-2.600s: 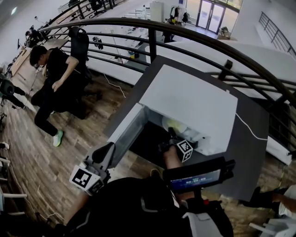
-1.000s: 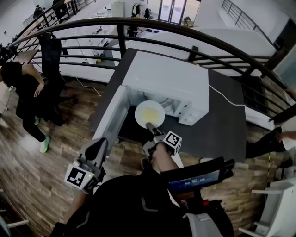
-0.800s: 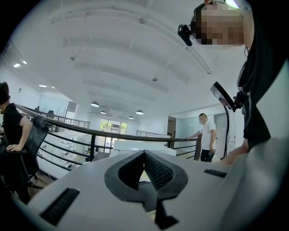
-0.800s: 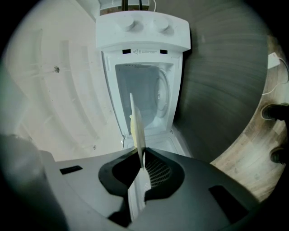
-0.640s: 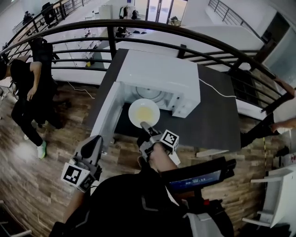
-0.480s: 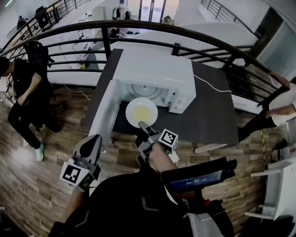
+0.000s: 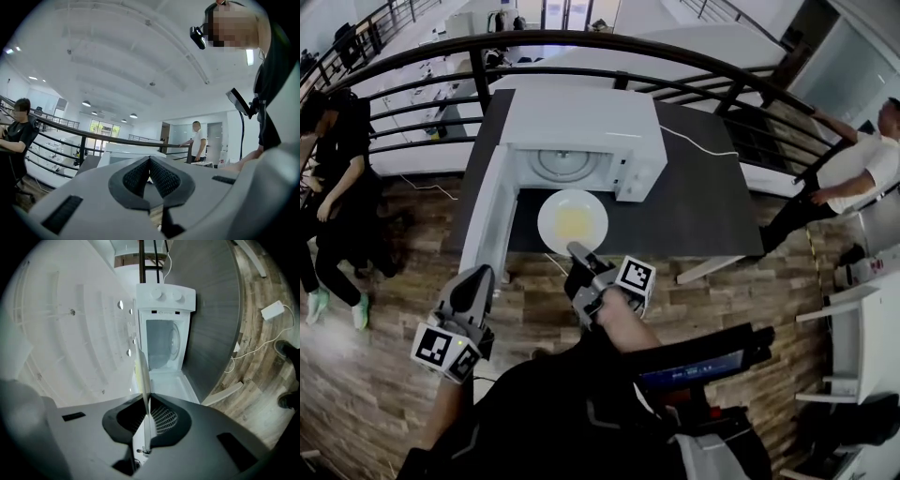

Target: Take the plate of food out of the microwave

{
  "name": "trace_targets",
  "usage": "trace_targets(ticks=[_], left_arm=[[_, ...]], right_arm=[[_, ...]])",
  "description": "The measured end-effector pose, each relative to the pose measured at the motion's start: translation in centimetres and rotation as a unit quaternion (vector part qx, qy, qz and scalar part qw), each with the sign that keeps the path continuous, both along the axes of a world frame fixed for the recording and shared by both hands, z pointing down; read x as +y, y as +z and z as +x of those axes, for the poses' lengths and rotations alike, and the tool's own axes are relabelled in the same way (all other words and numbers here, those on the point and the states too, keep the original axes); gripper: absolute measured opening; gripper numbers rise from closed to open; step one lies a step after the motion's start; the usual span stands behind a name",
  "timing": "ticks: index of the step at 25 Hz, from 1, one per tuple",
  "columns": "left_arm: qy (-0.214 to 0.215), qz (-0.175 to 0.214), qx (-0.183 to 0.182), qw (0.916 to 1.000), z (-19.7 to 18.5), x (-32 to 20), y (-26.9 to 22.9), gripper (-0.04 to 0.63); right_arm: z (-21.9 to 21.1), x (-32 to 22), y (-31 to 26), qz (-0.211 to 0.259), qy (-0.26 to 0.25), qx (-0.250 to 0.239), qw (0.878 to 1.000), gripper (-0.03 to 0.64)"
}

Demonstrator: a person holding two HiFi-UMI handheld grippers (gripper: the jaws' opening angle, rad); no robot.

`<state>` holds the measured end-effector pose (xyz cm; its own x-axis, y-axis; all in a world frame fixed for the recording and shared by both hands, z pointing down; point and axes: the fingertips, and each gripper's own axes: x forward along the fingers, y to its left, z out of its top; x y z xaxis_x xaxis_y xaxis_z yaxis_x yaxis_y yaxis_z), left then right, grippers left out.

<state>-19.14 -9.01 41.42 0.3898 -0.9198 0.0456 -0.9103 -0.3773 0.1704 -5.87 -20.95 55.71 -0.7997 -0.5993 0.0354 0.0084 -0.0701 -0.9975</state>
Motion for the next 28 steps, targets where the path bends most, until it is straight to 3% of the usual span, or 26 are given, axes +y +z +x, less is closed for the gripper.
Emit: trace_targets(ticks=[15, 28], left_arm=[[-0.012, -0.003, -0.001, 0.9999, 4.0, -2.0, 0.4, 0.005], [-0.026, -0.003, -0.005, 0.9996, 4.7, -3.1, -0.2, 0.005]], right_arm=[[2.5, 0.0, -2.0, 0.022, -0.048, -0.012, 0.999, 0.018], [3.3, -0.9, -3.1, 0.027, -0.063, -0.018, 0.997, 0.018]])
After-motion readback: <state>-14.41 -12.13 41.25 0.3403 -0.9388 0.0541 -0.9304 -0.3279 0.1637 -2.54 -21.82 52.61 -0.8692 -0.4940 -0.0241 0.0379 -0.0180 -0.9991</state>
